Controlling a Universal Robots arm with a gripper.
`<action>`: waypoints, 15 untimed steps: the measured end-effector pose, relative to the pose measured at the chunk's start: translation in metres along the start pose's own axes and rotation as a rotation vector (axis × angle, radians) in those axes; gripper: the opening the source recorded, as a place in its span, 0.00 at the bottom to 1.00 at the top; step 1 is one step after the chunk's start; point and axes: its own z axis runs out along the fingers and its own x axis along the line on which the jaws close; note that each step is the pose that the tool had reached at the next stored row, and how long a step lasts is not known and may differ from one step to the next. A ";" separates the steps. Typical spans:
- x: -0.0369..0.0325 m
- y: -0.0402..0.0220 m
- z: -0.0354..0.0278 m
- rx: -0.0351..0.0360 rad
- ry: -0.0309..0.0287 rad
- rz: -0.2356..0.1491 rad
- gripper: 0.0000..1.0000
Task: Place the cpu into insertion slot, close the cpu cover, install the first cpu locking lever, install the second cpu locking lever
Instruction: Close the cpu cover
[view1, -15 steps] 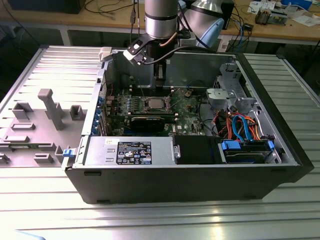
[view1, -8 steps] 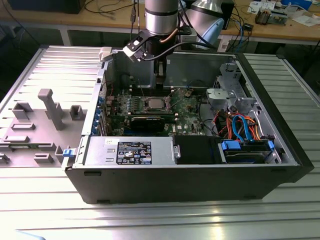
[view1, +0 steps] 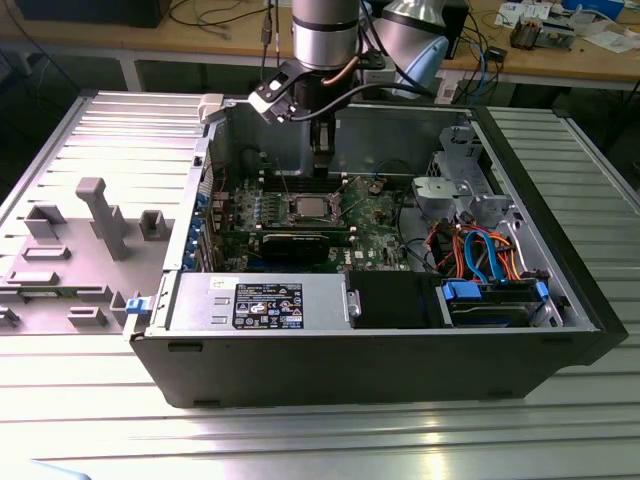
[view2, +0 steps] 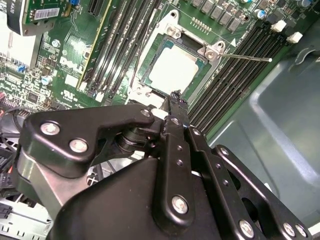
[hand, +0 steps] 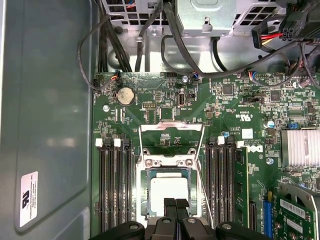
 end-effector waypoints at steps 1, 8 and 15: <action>0.0000 0.0004 0.0000 0.0000 0.0000 0.000 0.11; 0.0000 0.0026 0.0001 0.0000 0.0000 0.000 0.11; 0.0001 0.0043 0.0002 -0.0001 0.0001 0.000 0.11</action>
